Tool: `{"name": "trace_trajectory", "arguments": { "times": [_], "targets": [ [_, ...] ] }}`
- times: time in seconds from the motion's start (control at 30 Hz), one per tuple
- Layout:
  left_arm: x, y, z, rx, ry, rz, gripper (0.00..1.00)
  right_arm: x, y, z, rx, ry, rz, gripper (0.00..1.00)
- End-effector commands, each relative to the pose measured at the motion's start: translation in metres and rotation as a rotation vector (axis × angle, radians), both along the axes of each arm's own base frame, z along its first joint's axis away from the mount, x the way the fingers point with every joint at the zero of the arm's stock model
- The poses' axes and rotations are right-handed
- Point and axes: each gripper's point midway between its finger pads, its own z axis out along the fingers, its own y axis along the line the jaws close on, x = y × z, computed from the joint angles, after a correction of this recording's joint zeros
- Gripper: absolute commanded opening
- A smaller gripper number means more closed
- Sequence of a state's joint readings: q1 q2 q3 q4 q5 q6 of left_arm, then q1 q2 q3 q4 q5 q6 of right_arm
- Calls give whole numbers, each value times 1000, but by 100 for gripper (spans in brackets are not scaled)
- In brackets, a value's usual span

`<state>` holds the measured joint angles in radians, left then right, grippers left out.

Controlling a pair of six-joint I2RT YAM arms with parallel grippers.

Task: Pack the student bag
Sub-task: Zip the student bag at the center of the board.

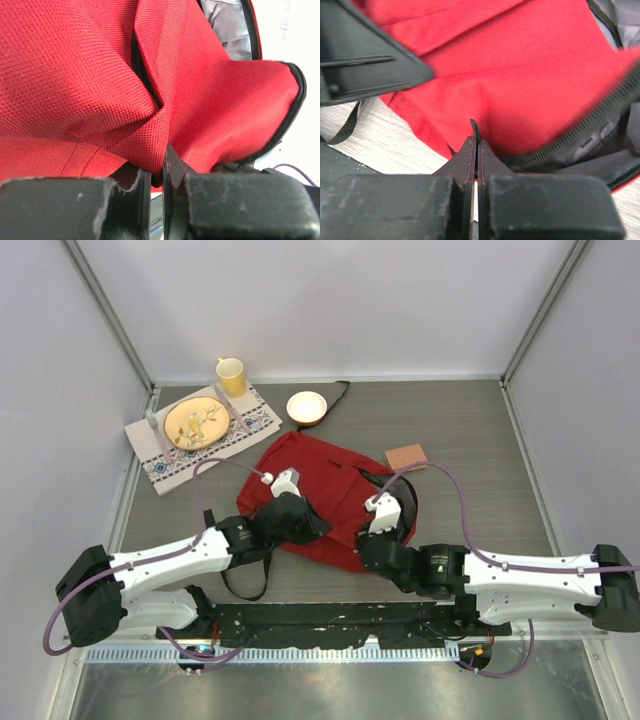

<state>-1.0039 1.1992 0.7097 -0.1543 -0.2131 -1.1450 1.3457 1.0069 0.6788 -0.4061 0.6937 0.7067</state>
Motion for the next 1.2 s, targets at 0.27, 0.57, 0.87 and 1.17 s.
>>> {"name": "trace_trajectory", "arguments": {
  "times": [0.27, 0.57, 0.87, 1.17],
  "targets": [
    [-9, 51, -9, 59, -10, 80, 0, 4, -39, 1, 122, -20, -148, 1],
    [-11, 61, -3, 68, -23, 70, 31, 6, -35, 20, 253, -42, -156, 1],
    [-20, 33, 60, -11, -221, -114, 91, 5, -16, 16, 259, -20, -124, 1],
    [-57, -23, 51, -37, -20, -126, 96, 7, -22, 18, 248, -26, -154, 1]
  ]
}}
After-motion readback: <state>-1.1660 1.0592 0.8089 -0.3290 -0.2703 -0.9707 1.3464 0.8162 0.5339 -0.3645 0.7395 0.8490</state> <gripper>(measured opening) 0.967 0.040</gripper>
